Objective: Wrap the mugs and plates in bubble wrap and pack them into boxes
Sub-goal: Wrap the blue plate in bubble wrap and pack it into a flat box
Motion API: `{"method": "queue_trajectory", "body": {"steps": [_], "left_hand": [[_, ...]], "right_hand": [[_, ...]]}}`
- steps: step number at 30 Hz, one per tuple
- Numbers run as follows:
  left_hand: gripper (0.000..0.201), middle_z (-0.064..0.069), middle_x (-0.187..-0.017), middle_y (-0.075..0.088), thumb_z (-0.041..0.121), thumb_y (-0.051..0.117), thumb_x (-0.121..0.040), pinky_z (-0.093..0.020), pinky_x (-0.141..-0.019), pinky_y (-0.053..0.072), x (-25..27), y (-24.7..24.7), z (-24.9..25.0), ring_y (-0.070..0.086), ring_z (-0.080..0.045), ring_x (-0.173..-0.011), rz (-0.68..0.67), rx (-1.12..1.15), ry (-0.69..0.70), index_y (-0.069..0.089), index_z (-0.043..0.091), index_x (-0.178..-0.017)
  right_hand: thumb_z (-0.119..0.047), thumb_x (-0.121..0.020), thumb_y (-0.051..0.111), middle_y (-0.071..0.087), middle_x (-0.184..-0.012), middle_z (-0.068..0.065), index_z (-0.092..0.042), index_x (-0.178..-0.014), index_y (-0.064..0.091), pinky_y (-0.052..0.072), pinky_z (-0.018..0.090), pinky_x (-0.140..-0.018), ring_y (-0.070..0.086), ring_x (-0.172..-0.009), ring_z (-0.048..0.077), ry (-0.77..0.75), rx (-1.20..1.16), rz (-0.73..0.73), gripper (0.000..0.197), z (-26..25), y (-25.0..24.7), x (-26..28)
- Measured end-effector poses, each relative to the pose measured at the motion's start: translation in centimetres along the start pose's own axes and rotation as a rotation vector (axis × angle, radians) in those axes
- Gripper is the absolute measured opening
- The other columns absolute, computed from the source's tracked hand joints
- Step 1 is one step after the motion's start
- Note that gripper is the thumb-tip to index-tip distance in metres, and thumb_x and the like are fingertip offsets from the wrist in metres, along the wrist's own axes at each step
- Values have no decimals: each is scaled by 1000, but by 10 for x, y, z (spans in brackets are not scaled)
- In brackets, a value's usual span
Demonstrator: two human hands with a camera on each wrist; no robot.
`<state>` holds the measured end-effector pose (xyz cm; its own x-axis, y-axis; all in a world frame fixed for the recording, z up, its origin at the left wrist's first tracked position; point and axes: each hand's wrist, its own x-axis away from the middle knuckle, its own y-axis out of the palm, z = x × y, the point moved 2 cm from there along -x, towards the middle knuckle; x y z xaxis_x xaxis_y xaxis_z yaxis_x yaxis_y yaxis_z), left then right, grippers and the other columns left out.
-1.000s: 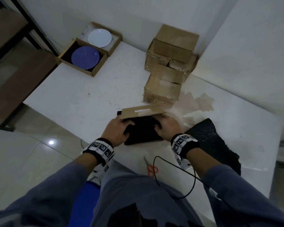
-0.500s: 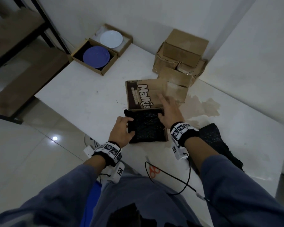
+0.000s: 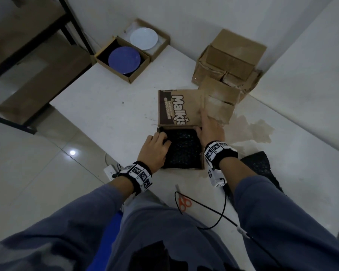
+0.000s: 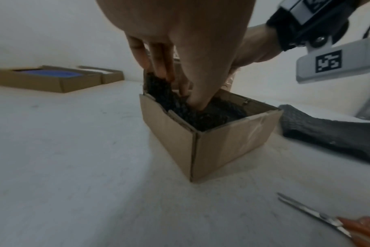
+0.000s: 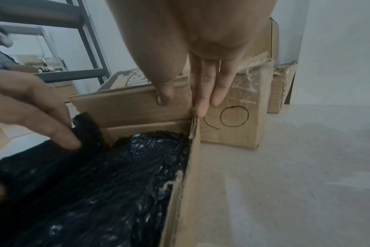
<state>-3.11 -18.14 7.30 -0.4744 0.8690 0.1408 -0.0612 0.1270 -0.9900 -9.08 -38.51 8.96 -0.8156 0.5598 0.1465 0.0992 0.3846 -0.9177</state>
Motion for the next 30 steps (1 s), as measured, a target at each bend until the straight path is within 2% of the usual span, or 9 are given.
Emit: {"method": "queue_trajectory", "body": {"steps": [4,6,10,12,14,18,19,24,30], "left_hand": [[40,-11,-125,50,24,58,-84,-38,-97,36,-8,-5,3,48,-28,-113,-234,-181,64,58,11,-122],[39,-11,-124,51,27,54,-87,-41,-100,33,-12,-8,6,46,-29,-113,-288,-273,74,56,12,-123],[44,-13,-128,51,39,49,-92,-56,-107,24,-16,-5,10,37,-33,-120,-373,-463,99,57,14,-128],[48,-12,-128,51,41,44,-93,-57,-108,20,-16,-2,10,35,-33,-121,-379,-493,111,56,14,-130],[57,-10,-129,50,45,44,-92,-53,-109,19,-15,1,9,33,-32,-123,-365,-484,95,50,11,-136],[92,-14,-139,41,54,57,-81,-49,-111,19,-18,1,2,29,-31,-131,-331,-400,20,17,6,-148],[93,-14,-140,38,54,58,-80,-48,-111,20,-20,-2,1,29,-30,-131,-326,-409,12,18,5,-149],[77,-13,-143,28,55,57,-80,-47,-106,26,-24,-6,-3,29,-30,-128,-339,-421,-9,42,11,-141],[88,-11,-149,31,63,62,-76,-51,-109,20,-21,2,-9,28,-29,-133,-340,-405,5,42,13,-144]], "right_hand": [[-25,-89,67,62,-117,15,-22,-141,35,49,41,-75,59,-106,35,-2,-6,1,61,2,3,-1],[-24,-89,67,62,-117,15,-23,-139,35,49,42,-76,59,-106,36,3,-13,0,60,2,5,-1],[-23,-88,67,63,-115,14,-23,-137,35,50,42,-74,61,-102,36,3,-21,5,58,3,5,-1],[-25,-87,67,63,-112,14,-22,-135,36,51,42,-73,62,-100,35,1,-16,12,58,4,6,0],[-26,-87,67,63,-112,13,-23,-136,35,53,44,-73,61,-100,35,2,-14,10,58,5,7,1],[-30,-89,66,61,-115,13,-20,-139,34,52,44,-75,60,-102,36,0,2,6,61,6,8,1],[-30,-89,66,62,-115,13,-20,-139,34,52,44,-74,60,-102,36,-3,10,7,60,6,8,1],[-31,-87,68,63,-112,11,-19,-135,36,54,43,-73,62,-97,35,-15,31,7,59,7,8,1],[-34,-87,67,63,-114,10,-20,-135,35,55,42,-72,65,-93,34,-3,57,5,60,8,10,1]]}}
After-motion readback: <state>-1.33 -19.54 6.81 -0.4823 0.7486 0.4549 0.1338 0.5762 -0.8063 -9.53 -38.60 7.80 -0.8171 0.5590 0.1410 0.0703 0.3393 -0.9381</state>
